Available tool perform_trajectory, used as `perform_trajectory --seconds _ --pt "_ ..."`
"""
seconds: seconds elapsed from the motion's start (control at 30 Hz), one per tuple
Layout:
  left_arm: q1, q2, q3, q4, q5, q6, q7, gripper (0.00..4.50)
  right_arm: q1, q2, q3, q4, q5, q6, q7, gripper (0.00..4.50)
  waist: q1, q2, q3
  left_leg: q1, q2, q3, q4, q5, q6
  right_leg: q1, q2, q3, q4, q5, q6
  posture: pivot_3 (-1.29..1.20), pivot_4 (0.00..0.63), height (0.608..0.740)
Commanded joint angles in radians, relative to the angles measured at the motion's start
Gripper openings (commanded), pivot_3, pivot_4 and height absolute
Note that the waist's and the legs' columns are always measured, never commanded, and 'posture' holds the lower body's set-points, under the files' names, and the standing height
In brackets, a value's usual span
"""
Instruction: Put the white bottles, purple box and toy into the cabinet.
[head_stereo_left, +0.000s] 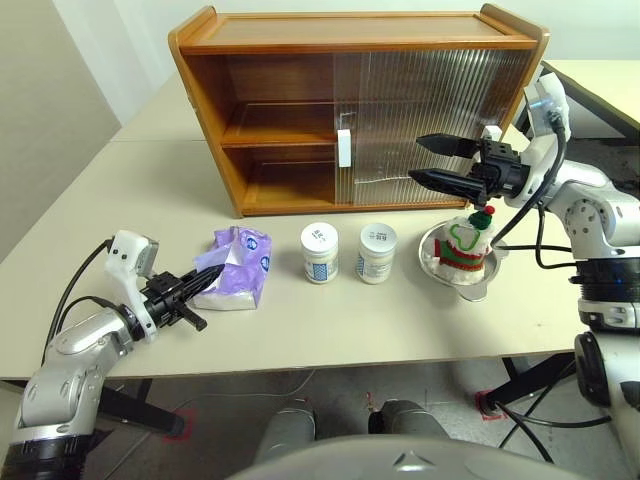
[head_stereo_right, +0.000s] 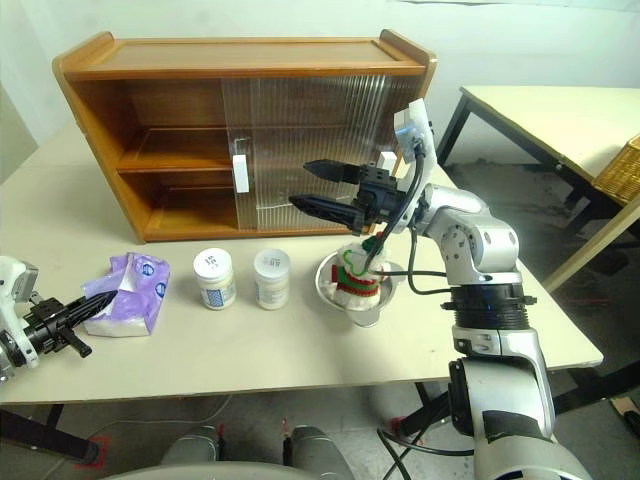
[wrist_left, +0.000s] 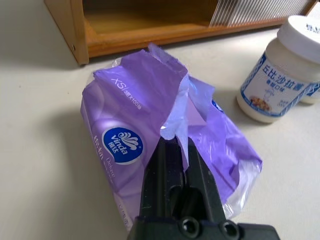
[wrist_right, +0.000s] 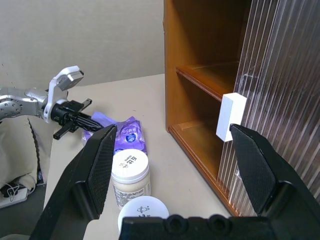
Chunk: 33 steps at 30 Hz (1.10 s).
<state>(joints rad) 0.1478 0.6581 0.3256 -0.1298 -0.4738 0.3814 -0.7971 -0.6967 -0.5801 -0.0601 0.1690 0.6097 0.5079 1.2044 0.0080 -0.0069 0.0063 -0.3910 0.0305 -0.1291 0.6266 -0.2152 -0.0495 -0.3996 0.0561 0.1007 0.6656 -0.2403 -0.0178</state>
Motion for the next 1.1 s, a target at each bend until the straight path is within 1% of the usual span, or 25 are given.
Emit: perform_trajectory --seconds 0.03,0.17,0.33,0.43,0.77,0.9,1.1 --pt "-0.036 -0.008 -0.011 -0.049 -0.023 0.025 0.012 0.04 -0.015 0.005 -0.002 0.008 -0.013 -0.015 -0.001 4.50 0.000 0.000 0.000 0.000 0.000 0.000 0.000 0.000 0.000 0.000 0.000 0.000 0.000 0.000 0.000 0.03 0.000 0.740" --pt "-0.106 -0.027 -0.011 -0.097 -0.072 0.073 0.040 0.04 -0.018 0.009 -0.001 0.015 -0.017 -0.022 0.000 4.50 0.001 0.000 0.000 0.000 -0.001 0.001 0.000 0.000 0.001 0.001 0.000 0.000 0.000 0.000 0.000 0.03 0.000 0.740" --pt "-0.213 -0.026 0.003 -0.125 -0.135 0.127 0.063 0.04 -0.020 0.011 -0.001 0.019 -0.020 -0.027 0.003 4.50 0.002 0.000 0.000 0.001 -0.002 0.004 0.000 0.003 0.004 0.002 0.000 0.000 0.000 0.000 0.000 0.03 0.000 0.740" --pt "-0.273 -0.027 0.021 -0.118 -0.180 0.152 0.073 0.04 -0.021 0.013 -0.002 0.020 -0.022 -0.029 0.003 4.50 0.003 0.000 0.000 0.003 -0.002 0.005 0.000 0.006 0.009 0.004 0.001 -0.001 0.000 -0.001 0.001 0.03 0.000 0.740" --pt "-0.421 -0.054 0.055 -0.063 -0.275 0.155 0.095 0.04 -0.014 0.020 -0.004 0.013 -0.024 -0.029 -0.002 4.50 0.004 0.000 0.000 0.006 -0.002 0.006 0.001 0.006 0.010 0.008 0.001 0.000 0.000 -0.001 0.002 0.02 0.000 0.740" --pt "-0.434 -0.054 0.048 -0.032 -0.270 0.136 0.074 0.04 -0.013 0.021 -0.005 0.011 -0.023 -0.028 -0.004 4.50 0.004 -0.001 0.000 0.008 -0.002 0.006 0.001 0.006 0.010 0.010 0.001 0.000 0.000 -0.001 0.002 0.02 0.000 0.740" --pt "-0.396 -0.032 0.048 0.016 -0.234 0.087 0.024 0.04 -0.010 0.020 -0.006 0.011 -0.024 -0.028 -0.006 4.50 0.003 -0.001 0.000 0.009 -0.002 0.005 0.001 0.006 0.010 0.011 0.001 0.000 0.000 -0.002 0.003 0.01 0.000 0.740"
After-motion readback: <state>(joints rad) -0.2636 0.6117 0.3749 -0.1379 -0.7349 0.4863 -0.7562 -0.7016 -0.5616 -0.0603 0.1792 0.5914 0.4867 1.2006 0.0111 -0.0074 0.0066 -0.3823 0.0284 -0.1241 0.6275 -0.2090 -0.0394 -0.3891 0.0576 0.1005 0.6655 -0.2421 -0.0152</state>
